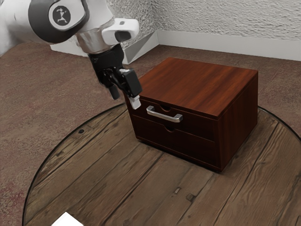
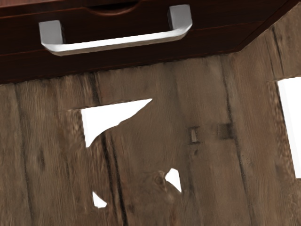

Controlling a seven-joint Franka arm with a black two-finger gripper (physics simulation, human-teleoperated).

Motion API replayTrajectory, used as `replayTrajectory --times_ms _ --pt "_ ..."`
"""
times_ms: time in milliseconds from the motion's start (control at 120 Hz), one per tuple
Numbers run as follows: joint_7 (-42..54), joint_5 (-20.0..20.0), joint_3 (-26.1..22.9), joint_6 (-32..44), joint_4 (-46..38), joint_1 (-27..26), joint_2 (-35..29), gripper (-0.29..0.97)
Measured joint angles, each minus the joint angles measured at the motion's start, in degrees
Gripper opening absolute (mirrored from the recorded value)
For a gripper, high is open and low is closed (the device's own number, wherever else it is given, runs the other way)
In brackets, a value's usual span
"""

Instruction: Pull the drawer handle with one arm to open the drawer

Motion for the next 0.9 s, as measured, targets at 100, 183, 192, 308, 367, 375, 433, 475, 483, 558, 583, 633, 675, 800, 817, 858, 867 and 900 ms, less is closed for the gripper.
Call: replayTrajectory --times_ms 100,183,192,308,367,375,433,475,483,558,583,633,675,800,817,858,867,900 --pt "-2.2 0.4 -0.3 0.2 -0.8 -2.7 0.2 0.66" --pt "-3.8 0.6 -1.8 0.3 -0.9 -0.1 -0.3 0.66" --pt "-3.9 0.7 -1.9 0.3 -0.9 0.2 -0.4 0.66" --pt "-9.0 1.2 -0.4 -1.3 -0.9 1.7 -2.0 0.66" --pt "-14.6 -1.0 0.4 -2.7 -1.0 2.6 -2.8 0.66" --pt "-15.5 -1.4 0.5 -2.8 -1.0 2.7 -2.9 0.66" --pt "-23.6 -3.5 -0.1 -3.8 -0.9 4.9 -3.2 0.66" --pt "-29.7 -4.8 -0.7 -4.4 -0.8 6.5 -3.0 0.66" --pt "-30.9 -5.0 -0.7 -4.6 -0.9 6.7 -2.9 0.66" --pt "-40.8 -5.4 -0.9 -5.4 -0.9 8.3 -2.4 0.66" --pt "-43.9 -5.3 -1.0 -5.5 -0.9 8.7 -2.2 0.66" --pt "-49.6 -4.6 -1.0 -5.5 -0.9 9.1 -2.0 0.66" --pt "-54.0 -4.1 -0.8 -5.1 -1.0 8.7 -1.6 0.66" --pt "-65.5 -2.9 1.7 -0.2 -6.6 4.0 -2.5 0.66" --pt "-66.9 -2.8 1.9 0.7 -7.5 3.4 -2.7 0.66" --pt "-70.4 -2.2 2.1 2.8 -9.0 2.1 -3.0 0.65" --pt "-71.1 -2.1 2.2 3.2 -9.1 1.8 -3.0 0.65" --pt "-73.7 -1.6 2.3 4.8 -9.7 0.8 -3.0 0.65"
